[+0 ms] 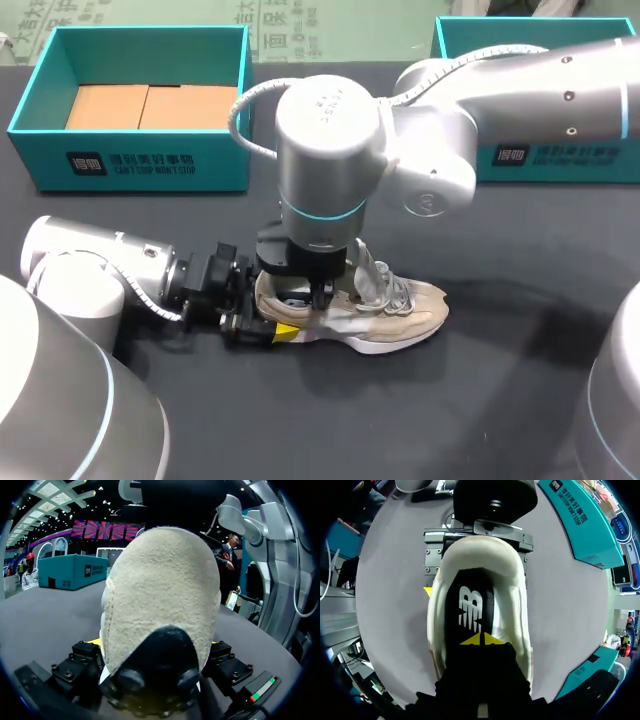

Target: Take the shoe out of the shoebox, open the shoe tongue, remove and reinsert the insole, then place the shoe into the shoebox

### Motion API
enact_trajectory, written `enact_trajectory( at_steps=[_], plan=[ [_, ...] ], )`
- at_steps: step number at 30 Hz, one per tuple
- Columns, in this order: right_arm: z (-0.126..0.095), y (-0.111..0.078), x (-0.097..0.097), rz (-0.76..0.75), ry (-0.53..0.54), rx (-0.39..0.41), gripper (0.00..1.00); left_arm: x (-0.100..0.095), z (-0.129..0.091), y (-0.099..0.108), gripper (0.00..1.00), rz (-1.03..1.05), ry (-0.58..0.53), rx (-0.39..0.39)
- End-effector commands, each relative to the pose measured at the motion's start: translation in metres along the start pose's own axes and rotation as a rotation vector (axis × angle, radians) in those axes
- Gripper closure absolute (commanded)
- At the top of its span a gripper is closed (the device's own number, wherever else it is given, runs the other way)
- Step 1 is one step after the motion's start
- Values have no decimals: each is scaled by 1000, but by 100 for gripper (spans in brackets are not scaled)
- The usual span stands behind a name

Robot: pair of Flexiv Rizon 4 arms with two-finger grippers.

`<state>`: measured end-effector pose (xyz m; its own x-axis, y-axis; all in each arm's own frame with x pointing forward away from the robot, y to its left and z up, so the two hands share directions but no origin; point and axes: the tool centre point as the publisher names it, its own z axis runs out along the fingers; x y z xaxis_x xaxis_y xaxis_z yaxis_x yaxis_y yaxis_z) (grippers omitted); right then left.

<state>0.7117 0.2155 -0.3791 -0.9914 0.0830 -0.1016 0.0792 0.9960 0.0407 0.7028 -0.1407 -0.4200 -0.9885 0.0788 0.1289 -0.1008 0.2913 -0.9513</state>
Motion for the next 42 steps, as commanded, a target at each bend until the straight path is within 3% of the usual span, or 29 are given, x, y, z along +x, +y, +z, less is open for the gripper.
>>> enact_trajectory(
  at_steps=[1, 10, 17, 19, 27, 32, 35, 42],
  plan=[
    [0, -13, 8, 29, -21, -8, 100, -1, 2, 2, 100, -1, -1, -1],
    [-7, -30, 20, 90, -81, 21, 100, -1, 2, 2, 100, -1, -1, -1],
    [-1, -32, 12, 76, -96, 13, 100, -1, 2, 2, 100, -1, -1, -1],
    [2, -32, 9, 72, -88, 7, 87, -1, 2, 2, 100, -1, -1, -1],
    [12, -33, 2, 65, -71, -2, 69, -1, 2, 2, 100, -1, -1, -1],
    [19, -33, 1, 63, -46, -7, 65, -1, 2, 2, 100, -1, -1, -1],
    [24, -33, 1, 66, -28, -11, 58, -1, 2, 2, 100, -1, -1, -1],
    [40, -30, 1, 73, 58, -12, 55, -1, 2, 2, 100, -1, -1, -1]
  ],
)
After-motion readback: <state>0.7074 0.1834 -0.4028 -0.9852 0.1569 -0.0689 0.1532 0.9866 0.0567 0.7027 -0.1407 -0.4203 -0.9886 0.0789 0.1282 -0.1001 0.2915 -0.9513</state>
